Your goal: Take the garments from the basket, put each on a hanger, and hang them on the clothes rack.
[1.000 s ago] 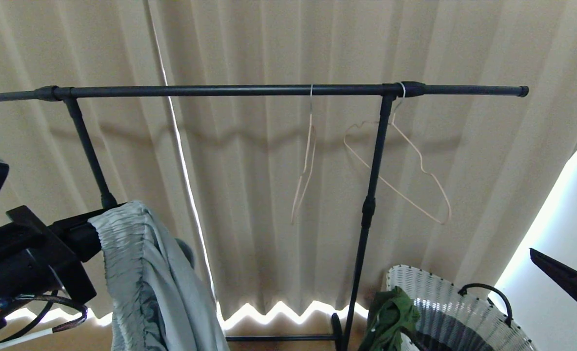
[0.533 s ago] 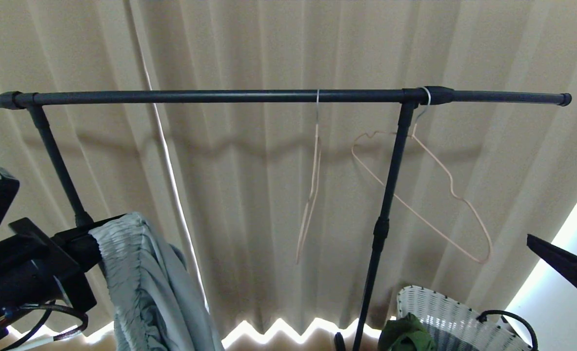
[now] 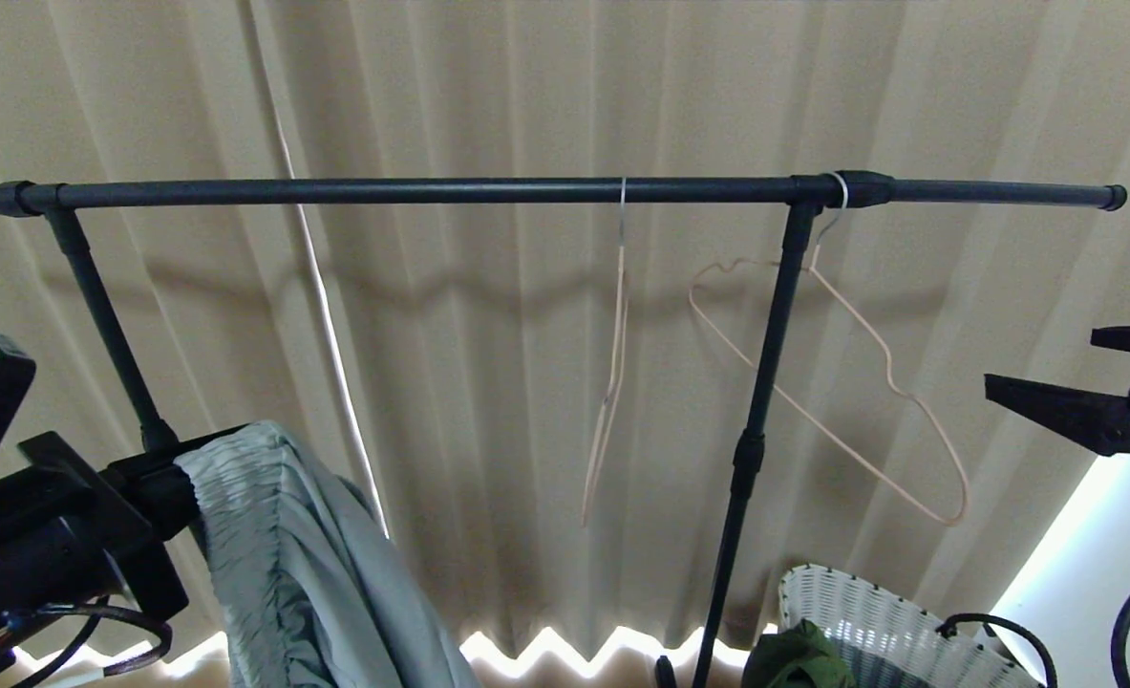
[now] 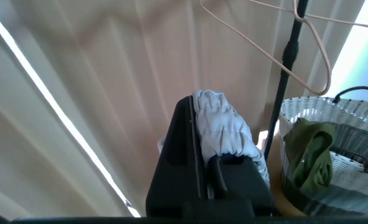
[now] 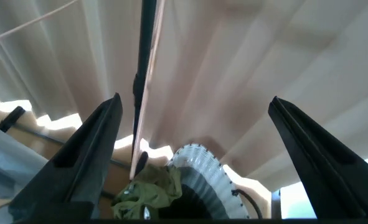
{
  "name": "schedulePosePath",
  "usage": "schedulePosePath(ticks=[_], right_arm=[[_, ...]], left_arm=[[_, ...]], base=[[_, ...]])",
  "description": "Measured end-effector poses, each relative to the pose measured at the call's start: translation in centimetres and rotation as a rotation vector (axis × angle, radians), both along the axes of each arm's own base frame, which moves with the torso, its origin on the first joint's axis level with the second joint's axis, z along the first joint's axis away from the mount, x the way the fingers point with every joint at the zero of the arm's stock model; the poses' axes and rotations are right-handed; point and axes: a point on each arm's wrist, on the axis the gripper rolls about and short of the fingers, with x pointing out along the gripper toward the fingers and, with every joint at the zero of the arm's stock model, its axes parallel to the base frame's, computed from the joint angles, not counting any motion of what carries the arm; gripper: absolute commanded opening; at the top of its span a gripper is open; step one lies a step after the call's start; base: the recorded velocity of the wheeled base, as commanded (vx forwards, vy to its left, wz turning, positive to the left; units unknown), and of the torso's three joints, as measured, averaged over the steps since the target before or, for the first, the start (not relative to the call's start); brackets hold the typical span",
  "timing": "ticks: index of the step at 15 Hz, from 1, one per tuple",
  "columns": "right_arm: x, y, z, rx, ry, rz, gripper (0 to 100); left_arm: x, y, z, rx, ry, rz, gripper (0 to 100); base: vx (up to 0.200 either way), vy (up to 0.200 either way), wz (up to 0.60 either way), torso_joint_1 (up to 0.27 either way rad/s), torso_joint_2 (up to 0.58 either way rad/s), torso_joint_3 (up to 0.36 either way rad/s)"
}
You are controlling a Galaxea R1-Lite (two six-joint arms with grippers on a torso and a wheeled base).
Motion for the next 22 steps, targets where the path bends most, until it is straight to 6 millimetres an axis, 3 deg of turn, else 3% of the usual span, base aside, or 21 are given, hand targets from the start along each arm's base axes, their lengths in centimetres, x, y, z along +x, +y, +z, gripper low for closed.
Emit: schedulePosePath(ticks=[9,15,22], right_arm=[[4.9,2.9,-0.6,0.011,0.111,0.075,100],[8.2,3.7,-1.7,0.024,0.183,-0.023,100],[9.7,5.0,-2.7,0.071,0.225,-0.024,100]], left_arm=[[2.8,-1.1,-0.5,-0.017,-0.027,-0.005,0],[1.2,-1.8,-0.8,-0.023,-0.03,-0.077,0],[0.9,-1.8,-1.2,-0.015,-0.021,-0.084,0]], base=[[0.0,0.0,0.0,0.0,0.0,0.0],[0.0,0.0,0.0,0.0,0.0,0.0],[0.0,0.0,0.0,0.0,0.0,0.0]])
